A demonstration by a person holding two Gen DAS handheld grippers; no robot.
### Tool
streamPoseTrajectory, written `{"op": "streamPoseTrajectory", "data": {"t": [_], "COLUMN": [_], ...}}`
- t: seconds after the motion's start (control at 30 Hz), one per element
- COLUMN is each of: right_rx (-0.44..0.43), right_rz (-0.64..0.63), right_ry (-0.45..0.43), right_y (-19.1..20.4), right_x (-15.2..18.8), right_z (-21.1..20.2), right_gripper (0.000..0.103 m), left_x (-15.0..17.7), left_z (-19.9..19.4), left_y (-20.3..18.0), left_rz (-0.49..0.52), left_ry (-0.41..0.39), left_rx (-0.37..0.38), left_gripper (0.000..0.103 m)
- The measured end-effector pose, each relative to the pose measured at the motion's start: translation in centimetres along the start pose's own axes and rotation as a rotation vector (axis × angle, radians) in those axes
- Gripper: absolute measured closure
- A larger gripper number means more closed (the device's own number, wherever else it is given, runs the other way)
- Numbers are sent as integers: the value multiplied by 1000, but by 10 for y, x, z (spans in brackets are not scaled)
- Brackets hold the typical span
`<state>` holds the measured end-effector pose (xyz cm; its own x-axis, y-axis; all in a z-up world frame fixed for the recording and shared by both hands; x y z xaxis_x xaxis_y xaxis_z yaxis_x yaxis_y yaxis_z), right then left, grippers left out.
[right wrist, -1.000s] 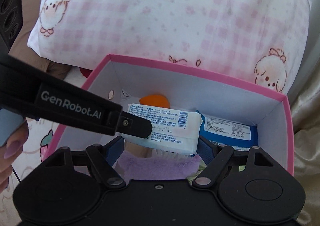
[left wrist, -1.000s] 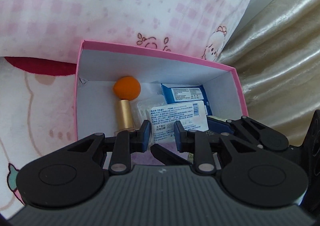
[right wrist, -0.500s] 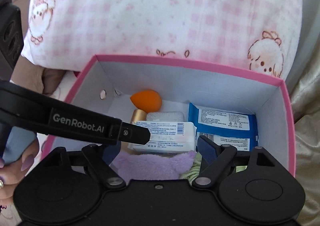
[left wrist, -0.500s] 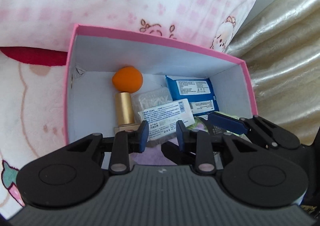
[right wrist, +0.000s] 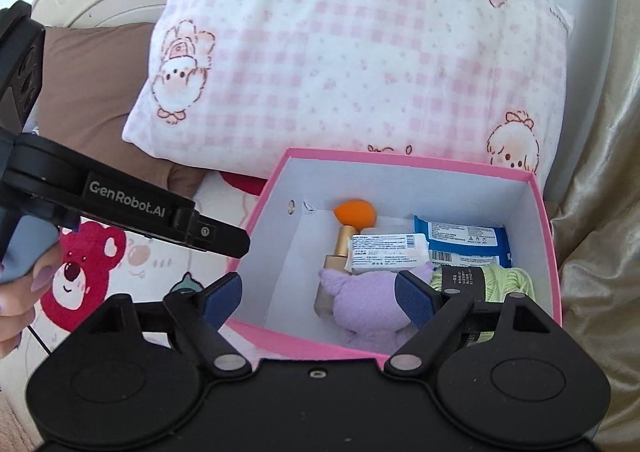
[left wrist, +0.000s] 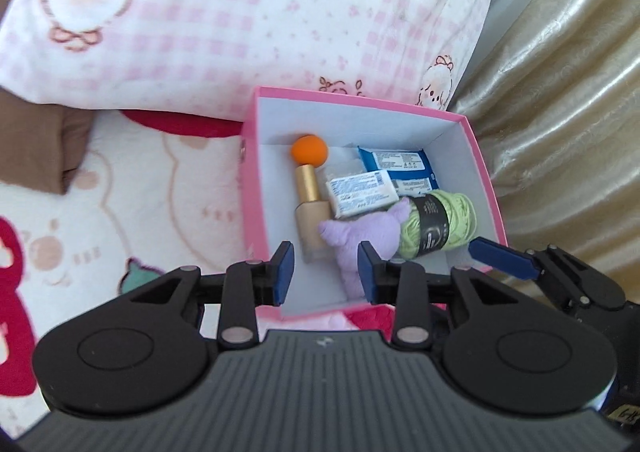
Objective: Organize objects
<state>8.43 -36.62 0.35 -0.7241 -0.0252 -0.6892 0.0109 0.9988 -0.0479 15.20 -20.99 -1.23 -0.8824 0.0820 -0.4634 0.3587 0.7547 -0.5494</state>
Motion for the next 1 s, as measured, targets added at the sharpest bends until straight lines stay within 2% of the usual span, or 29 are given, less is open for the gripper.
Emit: {"op": "streamPoseTrajectory", "data": {"t": [0.23, 0.33, 0.5, 0.77, 1.0], "right_rx": [1, 3, 3, 12, 77], "right_rz": [16, 22, 34, 12, -5], "right_ry": [-38, -37, -41, -18, 0], "right_y": [27, 35, 47, 69, 76], "right_x": [8, 10, 15, 23, 28], "right_z": [-46, -59, -73, -78, -70], "right_gripper": [16, 16, 16, 16, 16], "left_x": [36, 48, 69, 97, 110], "left_z": [-71, -97, -130, -147, -149], "left_y": [-1, 0, 3, 13, 41], "left_rz": [34, 36, 59, 104, 71], "left_ry": [-80, -109, -145, -150, -148], "left_rx": [-70, -65, -71, -148, -143], "left_gripper": [66, 62, 62, 60, 59]}}
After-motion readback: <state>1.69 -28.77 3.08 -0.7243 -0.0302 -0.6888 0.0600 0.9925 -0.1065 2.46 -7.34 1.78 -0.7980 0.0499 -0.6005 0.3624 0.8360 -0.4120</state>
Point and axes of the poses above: each gripper's, at about its wrist camera, not at the fingertips, and z roughly the way its jaws point, y to its left, x to its underside, the point moved 1 cm from there along z, roughly the way its jaws point, and after that the axes turned 11 degrees about x, right-handed, at the moved point
